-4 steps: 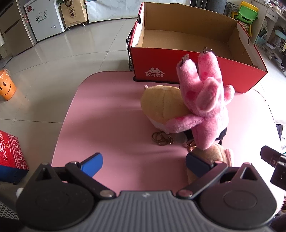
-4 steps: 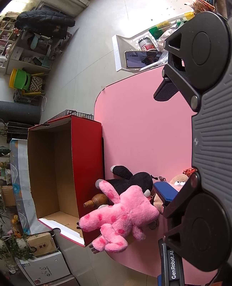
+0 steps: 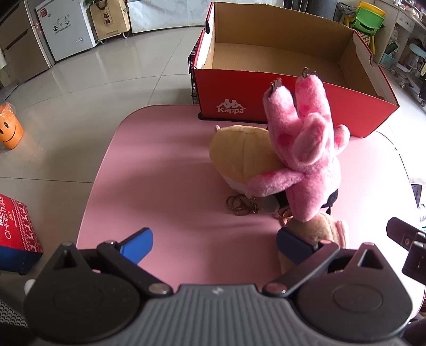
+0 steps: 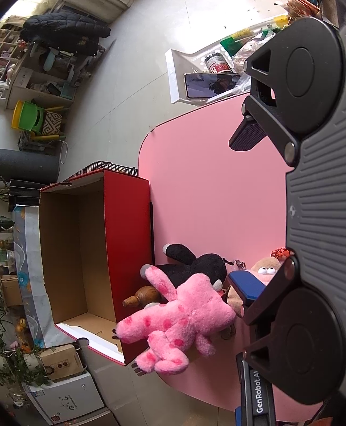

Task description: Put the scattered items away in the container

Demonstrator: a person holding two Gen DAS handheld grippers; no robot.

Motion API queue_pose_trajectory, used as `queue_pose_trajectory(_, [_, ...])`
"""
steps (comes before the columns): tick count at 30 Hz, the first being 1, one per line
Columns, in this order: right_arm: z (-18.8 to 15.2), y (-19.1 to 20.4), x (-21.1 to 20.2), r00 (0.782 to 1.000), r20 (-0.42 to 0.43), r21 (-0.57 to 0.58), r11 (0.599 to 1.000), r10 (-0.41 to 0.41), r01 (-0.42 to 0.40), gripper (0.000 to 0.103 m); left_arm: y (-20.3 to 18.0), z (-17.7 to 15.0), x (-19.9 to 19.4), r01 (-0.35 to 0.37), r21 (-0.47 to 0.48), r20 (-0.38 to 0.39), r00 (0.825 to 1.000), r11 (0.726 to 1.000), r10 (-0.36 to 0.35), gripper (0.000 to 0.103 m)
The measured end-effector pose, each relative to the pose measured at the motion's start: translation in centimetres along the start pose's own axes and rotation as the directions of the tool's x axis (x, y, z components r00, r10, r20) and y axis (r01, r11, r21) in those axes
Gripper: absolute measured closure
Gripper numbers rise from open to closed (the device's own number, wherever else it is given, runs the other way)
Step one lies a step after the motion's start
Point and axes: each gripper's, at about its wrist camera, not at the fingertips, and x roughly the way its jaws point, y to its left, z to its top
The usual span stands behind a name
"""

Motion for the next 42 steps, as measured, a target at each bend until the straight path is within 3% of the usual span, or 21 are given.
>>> queue_pose_trajectory(14, [-0.5,0.1,0.6,0.999,-0.022,0.018,0.999,0.036,-0.036,0.006,-0.2,-0.3,0.5,-0.002,0.010,-0.027,1.000,1.000,0.002,0.000])
queue_pose_trajectory(24, [-0.6,0.5,0.8,0.998,-0.028,0.007,0.999,0.053,-0.053,0.014,-0.3,-0.4,0.7,-0.003,0.018,-0.033,0.999,1.000,0.003,0.000])
queue_pose_trajectory(42, [-0.9,0.7,1.2,0.997,-0.049,-0.009,0.998,0.061,-0.062,0.041,0.0,-0.6,1.1,-0.002,0.007,-0.045,0.999,1.000,0.002,0.000])
